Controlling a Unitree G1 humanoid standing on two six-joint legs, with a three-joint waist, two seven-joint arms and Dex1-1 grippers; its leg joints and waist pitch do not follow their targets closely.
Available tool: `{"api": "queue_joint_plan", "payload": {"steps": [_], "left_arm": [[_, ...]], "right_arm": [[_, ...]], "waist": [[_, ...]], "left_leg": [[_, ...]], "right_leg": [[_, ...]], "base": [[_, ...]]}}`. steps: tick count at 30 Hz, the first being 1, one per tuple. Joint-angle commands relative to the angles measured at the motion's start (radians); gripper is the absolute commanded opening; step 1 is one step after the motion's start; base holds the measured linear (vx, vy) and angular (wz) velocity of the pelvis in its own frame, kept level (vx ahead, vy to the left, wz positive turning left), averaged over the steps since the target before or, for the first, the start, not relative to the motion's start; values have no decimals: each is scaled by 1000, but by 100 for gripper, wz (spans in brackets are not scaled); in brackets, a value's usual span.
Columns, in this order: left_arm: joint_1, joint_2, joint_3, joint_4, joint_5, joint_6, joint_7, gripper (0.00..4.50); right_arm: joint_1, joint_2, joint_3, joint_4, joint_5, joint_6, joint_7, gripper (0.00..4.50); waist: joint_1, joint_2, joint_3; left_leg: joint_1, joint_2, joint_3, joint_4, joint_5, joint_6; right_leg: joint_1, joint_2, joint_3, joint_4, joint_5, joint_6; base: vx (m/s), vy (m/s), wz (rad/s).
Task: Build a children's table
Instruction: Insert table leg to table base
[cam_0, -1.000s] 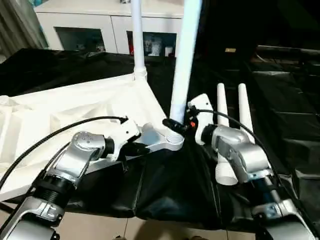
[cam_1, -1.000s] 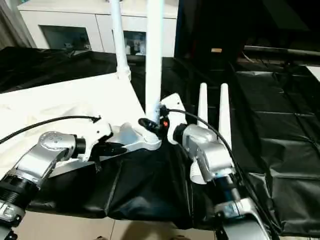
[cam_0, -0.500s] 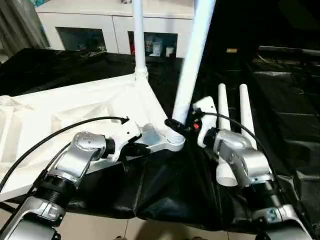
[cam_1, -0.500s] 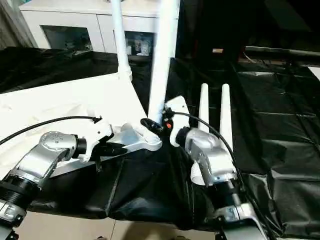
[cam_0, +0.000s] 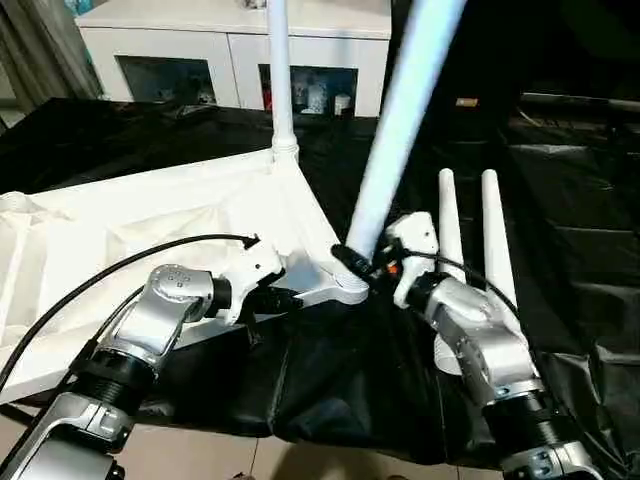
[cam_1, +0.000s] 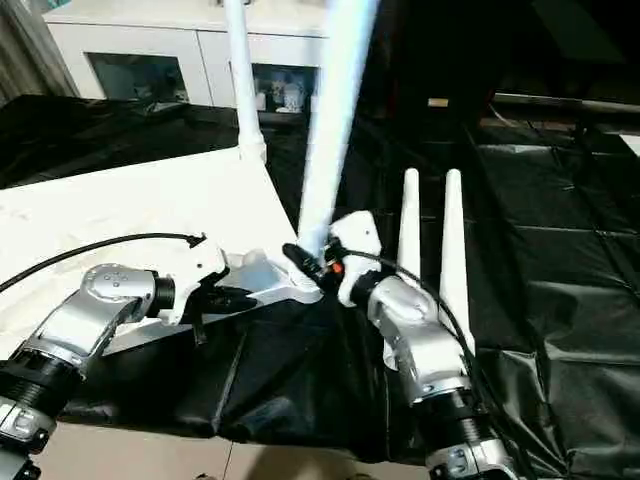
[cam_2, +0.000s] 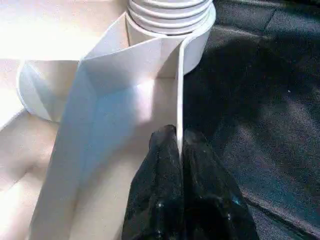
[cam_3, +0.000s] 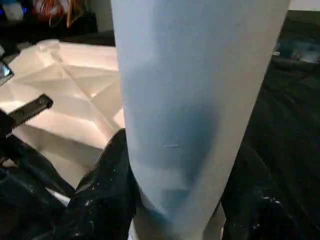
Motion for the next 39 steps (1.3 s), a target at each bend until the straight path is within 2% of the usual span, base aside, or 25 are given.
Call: {"api": "queue_joint_plan", "payload": {"steps": [1, 4, 7, 12, 13, 17, 18, 22, 24, 27, 33, 36, 37, 38, 39], "left_arm": [[-8, -4, 17, 10, -5, -16, 7, 0], [-8, -4, 15, 11, -4, -18, 6, 0], [-4, -2, 13, 3, -3, -15, 2, 0], [-3, -1, 12, 0, -2, -13, 0, 0], [-2, -2, 11, 0, -2, -13, 0, 0], [-2, -3, 9, 1, -1, -15, -1, 0], [-2, -3, 9, 1, -2, -15, -1, 0], [-3, -3, 8, 4, -1, -17, -3, 0], [-3, -2, 8, 5, 0, -18, -4, 0], [-5, 0, 10, 5, 0, -17, -6, 0], [-5, 0, 12, 5, 0, -16, -4, 0], [-6, -1, 15, 4, -1, -13, -2, 0], [-7, 0, 16, 4, -2, -13, -3, 0], [-7, 0, 16, 4, -2, -12, -3, 0], [-8, 1, 16, 5, -2, -12, -5, 0]], "right_arm": [[41, -13, 70, 67, -47, 91, 30, 186], [36, -15, 78, 69, -49, 100, 39, 186], [23, -14, 84, 83, -46, 140, 49, 186], [21, -27, 107, 102, -60, 160, 76, 186], [21, -30, 113, 111, -65, 161, 81, 186], [19, -28, 113, 136, -65, 176, 93, 186], [17, -24, 105, 141, -59, 181, 91, 186], [-7, 8, 16, 159, 16, 240, 66, 186], [-15, 13, -6, 161, 38, 257, 63, 186], [-44, 9, -77, 173, 97, 294, 64, 186], [-23, -12, -93, 168, 93, 281, 84, 186], [21, 4, -107, 147, 114, 252, 80, 186], [44, 15, -107, 150, 113, 208, 74, 186], [48, 16, -105, 153, 109, 192, 73, 186], [54, 18, -97, 157, 96, 167, 68, 186]], "waist": [[-2, -1, -48], [-1, -5, -49], [-1, -2, -48], [-2, -2, -47], [-2, -4, -53], [-2, -3, -53], [-2, -3, -53], [-3, -4, -55], [-3, -3, -56], [-3, -3, -58], [0, -4, -58], [1, -5, -58], [2, 1, -57], [2, -2, -57], [3, 4, -56]], "left_leg": [[-4, 13, -2, -75, -220, 14], [-5, 13, -1, -75, -221, 15], [-4, 14, -3, -77, -225, 14], [-4, 14, -3, -77, -239, 9], [-2, 15, -3, -76, -226, 10], [-3, 15, -2, -77, -225, 8], [-3, 15, -2, -77, -227, 8], [-1, 16, -3, -78, -246, 4], [-1, 17, -4, -79, -244, 4], [-1, 16, -3, -78, -234, 3], [-3, 15, -1, -76, -204, 8], [-3, 16, -1, -77, -199, 9], [-2, 18, 0, -77, -214, 8], [-3, 17, -2, -80, -216, 7], [-2, 16, -2, -80, -220, 6]], "right_leg": [[46, -65, 46, -92, -336, -145], [46, -66, 47, -94, -346, -140], [44, -66, 46, -94, -353, -140], [43, -66, 46, -96, -369, -136], [45, -67, 47, -94, -347, -140], [45, -66, 46, -93, -321, -148], [45, -66, 46, -93, -320, -150], [45, -67, 46, -94, -336, -150], [45, -67, 46, -94, -332, -155], [47, -66, 46, -91, -297, -166], [49, -67, 45, -91, -275, -168], [49, -68, 44, -91, -280, -163], [45, -69, 45, -95, -283, -162], [48, -68, 44, -93, -286, -162], [46, -68, 44, -93, -289, -162]], "base": [[0, 0, 0], [0, 0, 0], [0, 0, 0], [0, 0, 0], [0, 0, 0], [0, 0, 0], [0, 0, 0], [0, 0, 0], [0, 0, 0], [0, 0, 0], [0, 0, 0], [0, 0, 0], [0, 0, 0], [0, 0, 0], [0, 0, 0]]}}
